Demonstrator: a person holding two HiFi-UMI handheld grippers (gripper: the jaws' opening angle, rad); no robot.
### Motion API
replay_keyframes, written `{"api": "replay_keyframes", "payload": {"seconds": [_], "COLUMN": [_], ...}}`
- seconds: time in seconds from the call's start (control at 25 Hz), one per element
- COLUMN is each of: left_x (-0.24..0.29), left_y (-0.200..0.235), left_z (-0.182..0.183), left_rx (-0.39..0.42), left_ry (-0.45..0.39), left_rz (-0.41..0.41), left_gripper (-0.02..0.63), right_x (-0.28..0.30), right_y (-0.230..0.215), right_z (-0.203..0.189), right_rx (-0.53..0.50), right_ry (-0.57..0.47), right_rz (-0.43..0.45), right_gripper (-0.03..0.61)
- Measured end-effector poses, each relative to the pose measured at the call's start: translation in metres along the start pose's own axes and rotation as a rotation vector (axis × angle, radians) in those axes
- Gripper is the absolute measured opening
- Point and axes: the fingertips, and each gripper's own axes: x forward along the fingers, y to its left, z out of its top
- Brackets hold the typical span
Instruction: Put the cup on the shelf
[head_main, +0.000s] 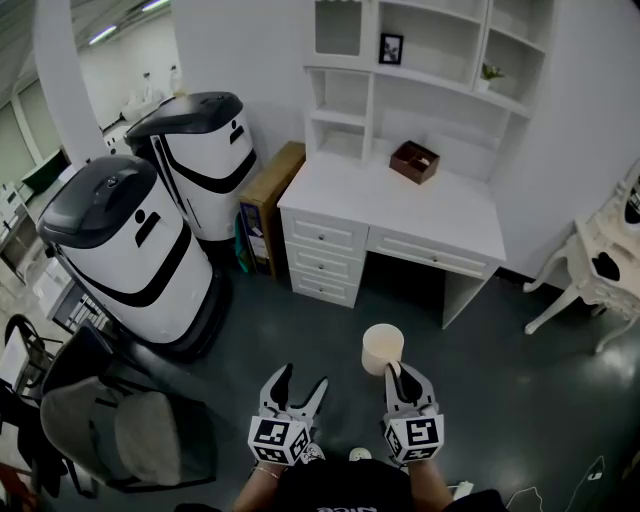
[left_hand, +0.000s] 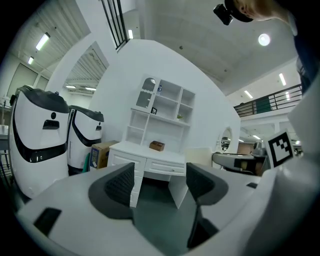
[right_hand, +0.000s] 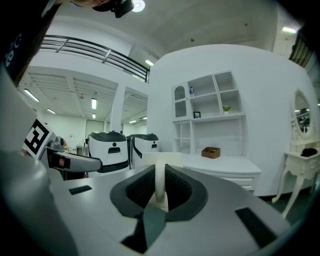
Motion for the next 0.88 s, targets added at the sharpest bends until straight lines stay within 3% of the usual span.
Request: {"api": "replay_keyframes", "payload": {"seconds": [0.48, 0.88], "left_x": [0.001, 0.061], "left_y": [0.041, 0.070], "left_z": [0.000, 0.002], "left_rx": [0.001, -0.010], "left_ry": [0.011, 0.013], "left_rz": [-0.002, 0.061], "left_gripper": [0.304, 0.304], "right_x": [0.024, 0.100], "right_y": [0.019, -0.010], "right_z": [-0.005, -0.006], "right_rx": [-0.008, -0.023], "right_ry": [0.007, 0.018], "right_rz": [-0.039, 0.035], "right_gripper": [0.049, 0.050]}}
